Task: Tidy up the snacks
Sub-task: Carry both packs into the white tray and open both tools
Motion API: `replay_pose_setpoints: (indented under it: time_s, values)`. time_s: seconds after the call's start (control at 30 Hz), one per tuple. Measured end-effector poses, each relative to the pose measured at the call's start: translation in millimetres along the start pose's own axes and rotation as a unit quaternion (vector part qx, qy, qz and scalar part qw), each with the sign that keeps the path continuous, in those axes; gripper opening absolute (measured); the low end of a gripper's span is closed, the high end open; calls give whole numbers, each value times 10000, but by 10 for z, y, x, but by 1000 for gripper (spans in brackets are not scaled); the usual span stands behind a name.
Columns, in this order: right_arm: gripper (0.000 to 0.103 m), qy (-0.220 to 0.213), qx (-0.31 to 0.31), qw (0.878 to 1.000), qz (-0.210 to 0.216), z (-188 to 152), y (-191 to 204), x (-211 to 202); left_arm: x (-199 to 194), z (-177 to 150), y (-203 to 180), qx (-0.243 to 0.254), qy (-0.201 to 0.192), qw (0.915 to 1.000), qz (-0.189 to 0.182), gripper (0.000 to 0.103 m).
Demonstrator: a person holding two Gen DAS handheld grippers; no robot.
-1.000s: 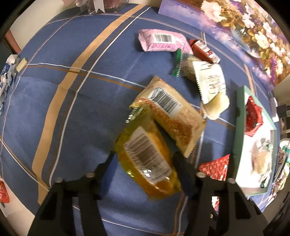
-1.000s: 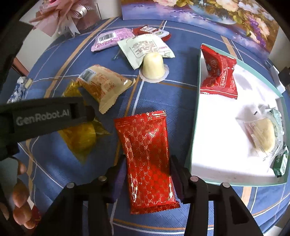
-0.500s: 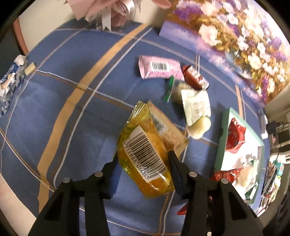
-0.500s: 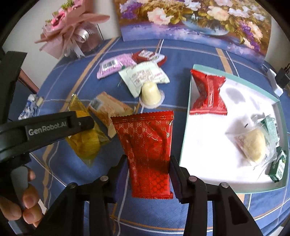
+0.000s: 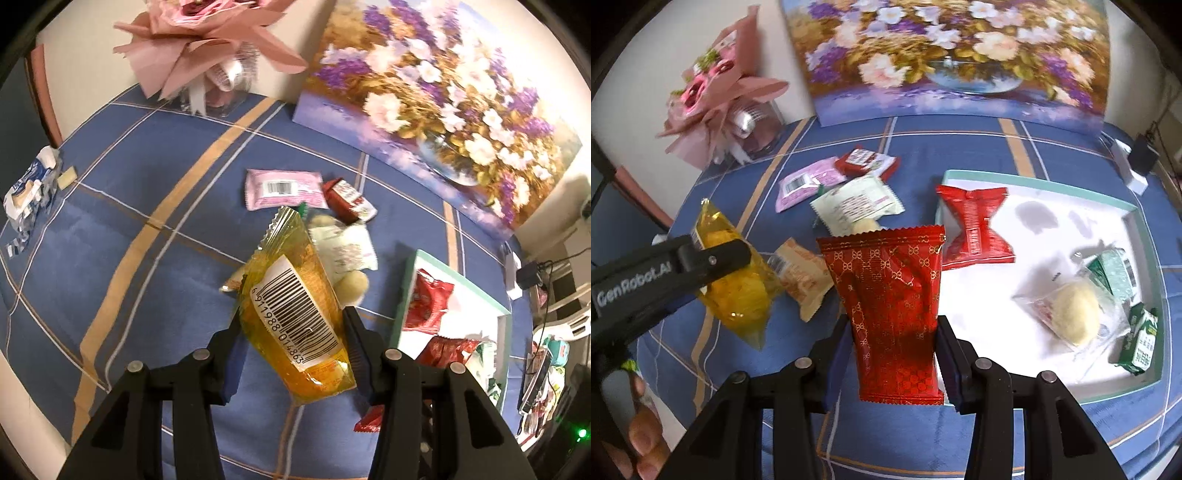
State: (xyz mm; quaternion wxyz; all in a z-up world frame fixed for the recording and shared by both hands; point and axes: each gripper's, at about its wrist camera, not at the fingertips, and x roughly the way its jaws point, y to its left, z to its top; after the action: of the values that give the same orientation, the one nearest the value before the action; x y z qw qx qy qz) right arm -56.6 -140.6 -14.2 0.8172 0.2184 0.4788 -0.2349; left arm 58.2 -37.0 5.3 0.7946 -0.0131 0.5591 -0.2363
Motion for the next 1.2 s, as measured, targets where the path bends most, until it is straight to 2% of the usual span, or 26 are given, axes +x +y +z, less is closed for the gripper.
replay_pose_setpoints:
  time_s: [0.37, 0.7, 1.07, 1.2]
  values:
    - [47, 123, 784, 9964, -308, 37, -744, -32, 61, -217, -625, 556, 107, 9983, -101, 51]
    - [47, 148, 1048, 9921, -678, 0, -1219, -75, 242, -489, -1228, 1187, 282, 9921, -284, 51]
    - [47, 200, 1212, 9894, -773, -52, -1509, -100, 455, -658, -1501, 1243, 601, 9896, -396, 53]
    - [48, 228, 1278, 9884, -795, -49, -1540, -104, 467, -663, -1509, 1247, 648, 9895, -338, 56]
